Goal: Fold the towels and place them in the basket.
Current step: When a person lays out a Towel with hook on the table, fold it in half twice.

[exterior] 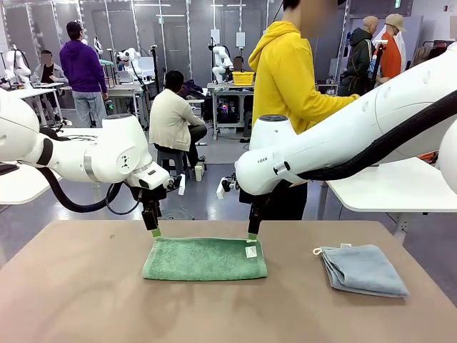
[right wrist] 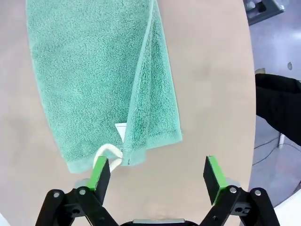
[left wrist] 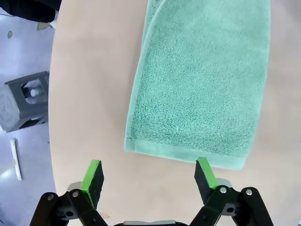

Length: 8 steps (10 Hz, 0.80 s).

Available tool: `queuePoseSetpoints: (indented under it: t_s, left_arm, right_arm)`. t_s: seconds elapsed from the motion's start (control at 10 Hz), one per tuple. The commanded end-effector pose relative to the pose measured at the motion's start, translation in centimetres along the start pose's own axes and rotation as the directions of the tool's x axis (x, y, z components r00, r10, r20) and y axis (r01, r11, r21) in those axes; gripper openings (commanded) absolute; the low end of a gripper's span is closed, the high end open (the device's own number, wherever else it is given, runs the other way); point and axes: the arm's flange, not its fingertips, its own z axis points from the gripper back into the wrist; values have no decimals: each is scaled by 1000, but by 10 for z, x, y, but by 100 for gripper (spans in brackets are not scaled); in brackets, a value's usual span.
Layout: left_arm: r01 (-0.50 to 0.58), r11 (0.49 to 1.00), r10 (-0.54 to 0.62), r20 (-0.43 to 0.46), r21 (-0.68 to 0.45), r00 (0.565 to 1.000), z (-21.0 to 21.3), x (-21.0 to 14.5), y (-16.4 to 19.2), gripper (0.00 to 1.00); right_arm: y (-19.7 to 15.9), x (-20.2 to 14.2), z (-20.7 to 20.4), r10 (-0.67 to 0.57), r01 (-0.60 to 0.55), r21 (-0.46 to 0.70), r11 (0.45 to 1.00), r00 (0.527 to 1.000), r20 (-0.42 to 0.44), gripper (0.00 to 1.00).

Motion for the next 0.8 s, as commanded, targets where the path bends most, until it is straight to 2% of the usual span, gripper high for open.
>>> queuePoseSetpoints:
  t_s: [0.0, 0.2, 0.3, 0.4, 0.5, 0.6, 0.7]
  left_arm:
    - [4, 1000, -4, 0, 10, 1000, 5, 1, -1, 98]
    - [-30, 999, 30, -1, 28, 1000, 25, 0, -15, 98]
    - [-166, 986, 166, 4, -29, 986, 39, -7, -27, 98]
    - [-253, 967, 253, 14, -26, 967, 54, -17, -46, 98]
    - [-315, 948, 316, 39, -38, 948, 65, -29, -62, 98]
    - [-392, 919, 393, 21, -37, 919, 74, -40, -75, 98]
    - [-456, 889, 457, 16, -38, 890, 86, -49, -91, 98]
  right_arm:
    - [0, 0, 0, 0, 0, 0, 1000, 1000, 0, 100]
    - [-1, -2, 17, -80, 76, -131, 988, 996, -29, 100]
    - [-2, -4, 29, -265, 255, -197, 947, 964, -26, 100]
    - [0, -7, 40, -395, 374, -273, 886, 918, -24, 100]
    - [1, -9, 44, -450, 435, -238, 869, 893, -10, 100]
    - [-2, -15, 48, -474, 460, -243, 854, 880, 2, 100]
    - [1, -18, 57, -538, 532, -196, 824, 843, 24, 100]
